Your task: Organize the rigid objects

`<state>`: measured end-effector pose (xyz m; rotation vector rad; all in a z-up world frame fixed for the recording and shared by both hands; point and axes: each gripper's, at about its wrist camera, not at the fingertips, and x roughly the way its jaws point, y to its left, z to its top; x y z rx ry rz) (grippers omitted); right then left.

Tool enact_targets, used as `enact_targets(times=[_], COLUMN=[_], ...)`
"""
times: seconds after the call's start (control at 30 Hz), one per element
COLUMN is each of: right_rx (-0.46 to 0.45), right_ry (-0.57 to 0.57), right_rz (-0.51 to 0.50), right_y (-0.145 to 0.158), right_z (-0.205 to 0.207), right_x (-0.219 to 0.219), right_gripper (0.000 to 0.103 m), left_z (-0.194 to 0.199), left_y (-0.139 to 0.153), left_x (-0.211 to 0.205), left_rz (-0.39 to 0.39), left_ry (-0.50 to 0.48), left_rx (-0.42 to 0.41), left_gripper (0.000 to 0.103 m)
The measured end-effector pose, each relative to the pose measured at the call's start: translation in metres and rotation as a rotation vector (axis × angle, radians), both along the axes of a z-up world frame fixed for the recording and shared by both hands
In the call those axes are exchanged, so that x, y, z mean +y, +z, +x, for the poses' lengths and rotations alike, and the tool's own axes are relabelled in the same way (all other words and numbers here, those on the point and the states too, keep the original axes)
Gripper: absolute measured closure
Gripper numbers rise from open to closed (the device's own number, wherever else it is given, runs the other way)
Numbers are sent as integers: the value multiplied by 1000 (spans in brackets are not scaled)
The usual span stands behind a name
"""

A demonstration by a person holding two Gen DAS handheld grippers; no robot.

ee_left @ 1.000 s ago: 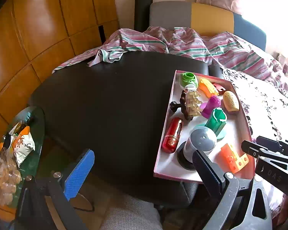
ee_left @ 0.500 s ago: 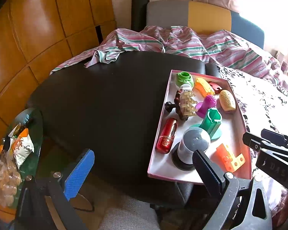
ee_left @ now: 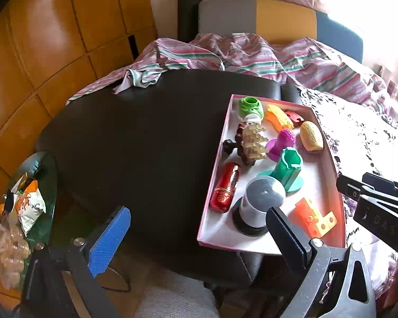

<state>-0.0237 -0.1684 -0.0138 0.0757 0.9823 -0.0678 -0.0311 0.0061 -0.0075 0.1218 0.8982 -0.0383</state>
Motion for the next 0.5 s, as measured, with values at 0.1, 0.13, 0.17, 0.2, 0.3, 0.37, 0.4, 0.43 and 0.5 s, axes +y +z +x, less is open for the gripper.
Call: enact_targets(times=[0.1,0.13,0.17,0.2,0.3,0.37,0.4,0.43,0.5], right_rx=[-3,-3,-2,-1,1,-1,-2,-3,-3], right_ry=[-16,-18,-21,-26,-35,-41,-42,-43,-46], right_rz=[2,3,0,-3,2,3,4,4,3], right_y=[1,0,0,0,-1,-1,-1,-1,-1], right_z=[1,1,1,1,1,1,1,1,2], right_x=[-3,-4,-5,-6,-9,-11,-11,-12,-13], right_gripper=[52,52,52,52,52,52,52,52,52], left_z=[2,3,4,4,5,6,6,6,7], left_y=[0,0,0,0,0,0,-1,-1,-1], left_x=[-7,-8,-10,-11,-15,-16,-16,-16,-17], left_rz=[7,7,6,7,5,5,5,3,7], left_ry=[-11,-14,-16,-17,-23,-23,-24,-25,-22], left_rx=[17,21,26,30,39,44,47,50,49], left_gripper=[0,0,0,0,0,0,0,0,0])
